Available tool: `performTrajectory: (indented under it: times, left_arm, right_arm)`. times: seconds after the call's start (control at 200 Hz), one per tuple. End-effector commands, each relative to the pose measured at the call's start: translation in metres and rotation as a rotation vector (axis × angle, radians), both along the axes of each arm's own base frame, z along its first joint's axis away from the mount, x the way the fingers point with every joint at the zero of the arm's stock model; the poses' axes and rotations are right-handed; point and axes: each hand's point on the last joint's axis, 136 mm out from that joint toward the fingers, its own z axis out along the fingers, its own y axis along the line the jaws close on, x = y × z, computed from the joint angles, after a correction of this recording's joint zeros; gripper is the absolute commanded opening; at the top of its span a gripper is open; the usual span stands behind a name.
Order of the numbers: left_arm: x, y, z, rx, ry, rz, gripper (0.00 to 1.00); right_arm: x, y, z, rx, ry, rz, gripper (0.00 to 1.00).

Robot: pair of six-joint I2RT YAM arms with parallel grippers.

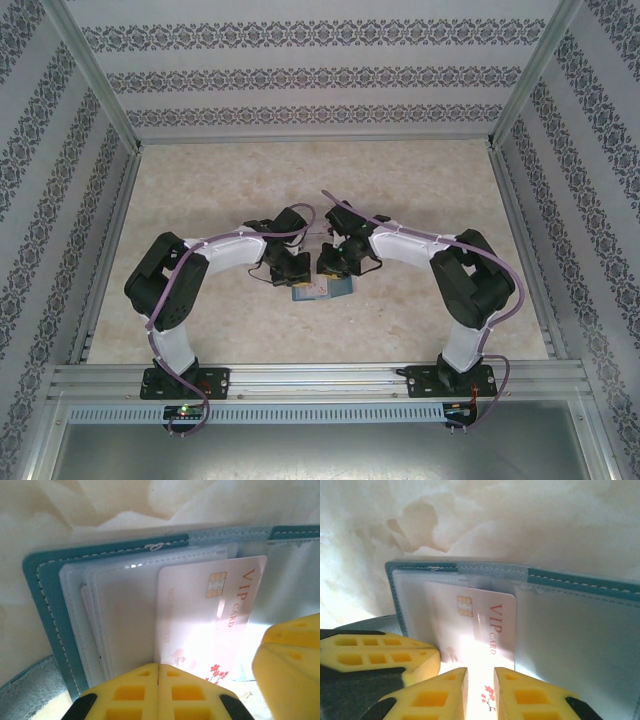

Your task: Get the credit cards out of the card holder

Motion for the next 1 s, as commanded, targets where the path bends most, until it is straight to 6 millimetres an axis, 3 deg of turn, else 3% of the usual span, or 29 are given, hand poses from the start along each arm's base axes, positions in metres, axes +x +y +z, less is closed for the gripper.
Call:
performTrajectory:
  times: [0.0,0.999]
  left_arm:
    - [-0.01,0.013,-0.016,0.09,0.041,-0.021,0.04]
    - [-0.01,0.025,-0.02,0.163,0.042,-0.045,0.01]
  right_arm:
    - [0.0,-0.006,0.005,0.026,-0.004,0.011,0.22]
    - [-0.004,-0.005,-0.02,0.178,0.015,0.037,0.24]
